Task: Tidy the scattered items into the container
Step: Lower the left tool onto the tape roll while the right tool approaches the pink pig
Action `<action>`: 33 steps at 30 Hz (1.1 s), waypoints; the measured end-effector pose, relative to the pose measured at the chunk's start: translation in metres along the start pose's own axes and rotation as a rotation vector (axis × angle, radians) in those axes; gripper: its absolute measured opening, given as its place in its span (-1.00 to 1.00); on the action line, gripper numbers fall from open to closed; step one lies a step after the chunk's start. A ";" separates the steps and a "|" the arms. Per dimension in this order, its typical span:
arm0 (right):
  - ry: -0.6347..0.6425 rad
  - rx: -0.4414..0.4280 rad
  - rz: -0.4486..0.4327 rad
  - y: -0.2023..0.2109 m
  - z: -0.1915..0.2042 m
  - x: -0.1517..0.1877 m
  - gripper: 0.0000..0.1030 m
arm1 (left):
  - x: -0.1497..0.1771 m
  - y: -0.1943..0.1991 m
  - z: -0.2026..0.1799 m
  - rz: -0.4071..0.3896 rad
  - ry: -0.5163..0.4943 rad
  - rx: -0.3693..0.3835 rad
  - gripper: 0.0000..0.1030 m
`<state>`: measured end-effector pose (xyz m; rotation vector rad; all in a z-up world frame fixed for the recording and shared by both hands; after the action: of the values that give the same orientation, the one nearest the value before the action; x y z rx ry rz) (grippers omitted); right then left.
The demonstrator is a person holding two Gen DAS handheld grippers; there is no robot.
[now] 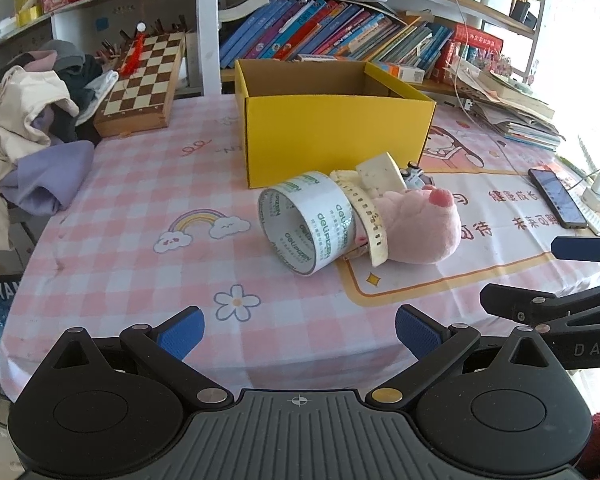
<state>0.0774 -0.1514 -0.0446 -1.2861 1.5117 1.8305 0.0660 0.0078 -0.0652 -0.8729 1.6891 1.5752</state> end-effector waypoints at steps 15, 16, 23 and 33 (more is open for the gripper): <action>-0.004 -0.025 0.050 -0.036 -0.014 -0.007 0.84 | -0.008 -0.032 -0.004 0.037 0.003 0.007 1.00; -0.003 -0.027 0.054 -0.038 -0.015 -0.007 0.84 | -0.010 -0.034 -0.004 0.035 0.005 0.006 1.00; 0.012 -0.055 0.069 -0.059 -0.019 -0.016 0.82 | -0.019 -0.048 -0.002 0.020 0.018 -0.007 0.97; 0.051 -0.125 0.101 -0.094 -0.019 -0.029 0.72 | -0.032 -0.070 0.002 0.003 0.051 -0.023 0.91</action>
<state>0.1735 -0.1332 -0.0679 -1.3448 1.5354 1.9980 0.1419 0.0074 -0.0774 -0.9296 1.7111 1.5903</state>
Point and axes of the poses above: each gripper's, at about its wrist camera, not at the fingertips, and y roughly against the way its jaws point, z to its left, x to its underside, the point moved 7 cm from there along -y, roughly the way its jaws point, and after that the axes turned 13 degrees about -z, right-handed, at the moved point
